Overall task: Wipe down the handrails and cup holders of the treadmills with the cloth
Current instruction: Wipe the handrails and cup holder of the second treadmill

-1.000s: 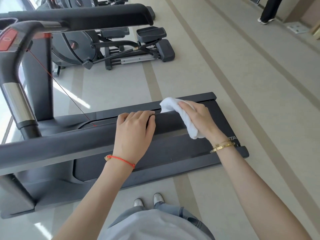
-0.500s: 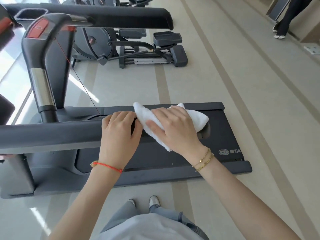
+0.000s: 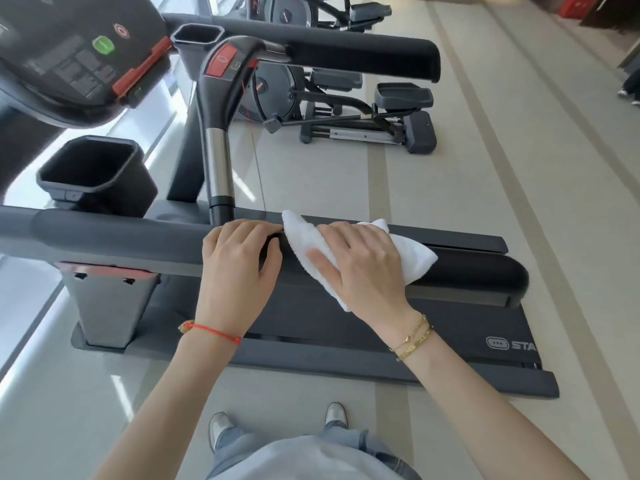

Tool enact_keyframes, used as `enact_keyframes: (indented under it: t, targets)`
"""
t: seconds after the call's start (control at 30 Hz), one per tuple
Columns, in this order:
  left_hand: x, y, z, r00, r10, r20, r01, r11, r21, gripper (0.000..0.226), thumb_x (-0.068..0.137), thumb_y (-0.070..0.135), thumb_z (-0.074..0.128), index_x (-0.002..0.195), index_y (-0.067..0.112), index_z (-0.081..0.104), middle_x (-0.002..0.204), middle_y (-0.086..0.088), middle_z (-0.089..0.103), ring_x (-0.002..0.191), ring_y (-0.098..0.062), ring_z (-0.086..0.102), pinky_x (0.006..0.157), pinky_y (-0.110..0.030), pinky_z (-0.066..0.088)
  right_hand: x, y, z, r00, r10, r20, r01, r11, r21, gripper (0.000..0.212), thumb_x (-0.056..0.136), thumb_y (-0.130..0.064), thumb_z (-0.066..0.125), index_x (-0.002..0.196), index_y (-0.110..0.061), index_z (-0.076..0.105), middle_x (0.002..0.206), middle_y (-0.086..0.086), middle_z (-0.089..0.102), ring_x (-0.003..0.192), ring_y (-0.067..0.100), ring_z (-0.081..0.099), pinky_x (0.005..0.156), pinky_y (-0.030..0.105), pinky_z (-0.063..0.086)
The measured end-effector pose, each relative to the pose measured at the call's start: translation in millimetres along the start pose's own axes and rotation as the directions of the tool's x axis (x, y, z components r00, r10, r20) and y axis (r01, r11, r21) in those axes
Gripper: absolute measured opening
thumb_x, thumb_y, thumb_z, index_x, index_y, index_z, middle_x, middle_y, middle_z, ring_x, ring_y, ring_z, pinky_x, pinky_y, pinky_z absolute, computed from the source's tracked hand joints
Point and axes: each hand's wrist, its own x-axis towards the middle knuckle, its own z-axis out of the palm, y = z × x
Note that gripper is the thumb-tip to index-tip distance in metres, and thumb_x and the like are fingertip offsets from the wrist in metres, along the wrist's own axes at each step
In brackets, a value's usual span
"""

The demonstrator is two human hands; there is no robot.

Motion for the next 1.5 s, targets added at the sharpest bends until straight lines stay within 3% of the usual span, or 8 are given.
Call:
enact_keyframes:
  t: [0.5, 0.8, 0.97, 1.07, 1.27, 1.37, 1.5]
  targets:
    - [15.1, -170.7, -85.9, 0.999, 0.039, 0.025, -0.039, 0.999, -0.001, 0.017, 0.094, 0.012, 0.057, 0.106, 0.017, 0.069, 0.105, 0.006, 0.068, 0.108, -0.020, 0.057, 0.105, -0.035, 0.030, 75.1, -170.1, 61.0, 0.999, 0.052, -0.010, -0.052, 0.999, -0.010, 0.040, 0.102, -0.049, 0.040, 0.105, -0.019, 0.065, 0.095, -0.004, 0.067, 0.089, 0.021, 0.062, 0.084, 0.038, 0.047]
    - [28.0, -245.7, -122.4, 1.000, -0.006, 0.027, 0.006, 1.000, 0.004, 0.017, 0.095, 0.014, 0.057, 0.107, 0.017, 0.068, 0.106, 0.005, 0.068, 0.108, -0.022, 0.057, 0.103, -0.037, 0.034, 120.5, -249.2, 86.0, 0.996, 0.091, 0.017, -0.092, 0.993, 0.070, 0.043, 0.101, -0.047, 0.037, 0.097, -0.018, 0.067, 0.087, -0.004, 0.068, 0.080, 0.019, 0.061, 0.081, 0.036, 0.048]
    - [38.9, -259.0, -126.6, 0.999, -0.037, 0.016, 0.037, 0.999, -0.020, 0.019, 0.094, 0.015, 0.059, 0.111, 0.019, 0.068, 0.110, 0.006, 0.068, 0.112, -0.020, 0.056, 0.105, -0.034, 0.031, 133.1, -264.7, 87.0, 0.991, 0.116, 0.072, -0.123, 0.988, 0.090, 0.046, 0.101, -0.048, 0.034, 0.091, -0.017, 0.066, 0.079, -0.002, 0.064, 0.072, 0.019, 0.057, 0.076, 0.034, 0.047]
    - [47.0, -263.1, -127.5, 0.998, -0.061, -0.015, 0.060, 0.997, -0.056, 0.022, 0.094, 0.014, 0.058, 0.113, 0.018, 0.068, 0.111, 0.005, 0.067, 0.112, -0.020, 0.056, 0.105, -0.040, 0.037, 139.8, -265.0, 83.8, 0.984, 0.145, 0.106, -0.158, 0.979, 0.129, 0.043, 0.101, -0.046, 0.036, 0.085, -0.016, 0.061, 0.071, -0.003, 0.059, 0.067, 0.019, 0.053, 0.072, 0.034, 0.045]
    - [74.7, -271.8, -126.5, 0.994, -0.091, -0.058, 0.086, 0.993, -0.081, 0.026, 0.095, 0.013, 0.055, 0.118, 0.015, 0.066, 0.115, -0.001, 0.066, 0.111, -0.024, 0.057, 0.101, -0.050, 0.041, 172.7, -226.7, 75.6, 0.901, 0.360, 0.241, -0.428, 0.828, 0.363, 0.043, 0.099, -0.052, 0.032, 0.076, -0.018, 0.043, 0.058, -0.008, 0.040, 0.055, 0.011, 0.043, 0.057, 0.031, 0.025]
    - [91.5, -276.5, -123.5, 0.988, -0.142, -0.063, 0.137, 0.988, -0.078, 0.028, 0.095, 0.013, 0.055, 0.121, 0.013, 0.064, 0.117, -0.004, 0.066, 0.113, -0.027, 0.057, 0.102, -0.051, 0.042, 207.1, -192.7, 78.5, 0.891, 0.410, 0.193, -0.453, 0.809, 0.374, 0.040, 0.101, -0.049, 0.034, 0.076, -0.018, 0.039, 0.059, -0.007, 0.039, 0.056, 0.008, 0.042, 0.050, 0.029, 0.024]
    - [108.2, -281.5, -117.3, 0.980, -0.199, -0.018, 0.198, 0.979, -0.051, 0.032, 0.095, 0.017, 0.053, 0.127, 0.013, 0.060, 0.122, -0.004, 0.063, 0.116, -0.028, 0.055, 0.103, -0.051, 0.042, 253.8, -178.2, 105.5, 0.903, 0.364, 0.227, -0.428, 0.798, 0.425, 0.037, 0.103, -0.045, 0.034, 0.082, -0.016, 0.042, 0.067, -0.009, 0.043, 0.063, 0.016, 0.044, 0.056, 0.033, 0.024]
